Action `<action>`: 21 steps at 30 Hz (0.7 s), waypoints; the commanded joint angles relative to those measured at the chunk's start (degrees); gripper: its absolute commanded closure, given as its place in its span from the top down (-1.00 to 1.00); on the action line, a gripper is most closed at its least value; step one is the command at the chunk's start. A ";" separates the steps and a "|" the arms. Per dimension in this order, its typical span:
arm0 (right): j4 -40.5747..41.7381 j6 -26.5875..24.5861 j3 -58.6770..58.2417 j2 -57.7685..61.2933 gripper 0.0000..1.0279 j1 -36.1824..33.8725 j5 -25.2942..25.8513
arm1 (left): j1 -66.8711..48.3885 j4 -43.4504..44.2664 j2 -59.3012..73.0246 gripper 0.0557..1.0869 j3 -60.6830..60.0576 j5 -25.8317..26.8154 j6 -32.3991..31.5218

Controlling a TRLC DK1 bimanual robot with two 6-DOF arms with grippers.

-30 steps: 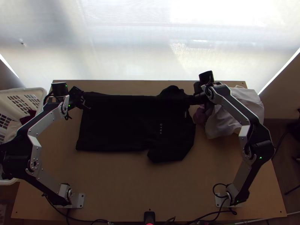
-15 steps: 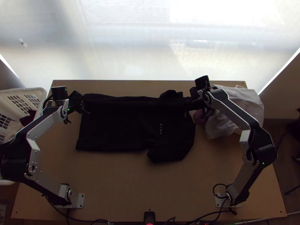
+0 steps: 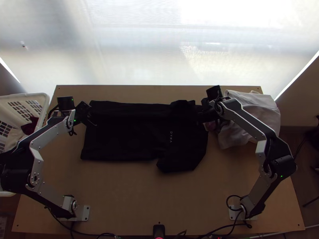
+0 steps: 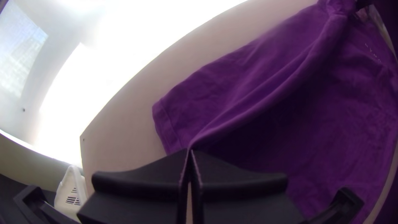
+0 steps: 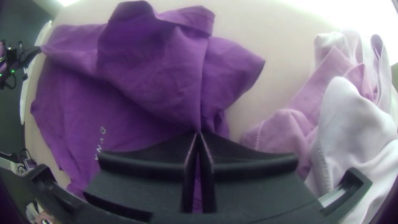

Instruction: Fold the t-shirt

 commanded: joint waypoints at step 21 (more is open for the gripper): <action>-3.29 -3.93 3.60 3.61 0.92 1.01 -0.02 | -0.66 -2.44 1.17 0.91 1.28 0.01 0.04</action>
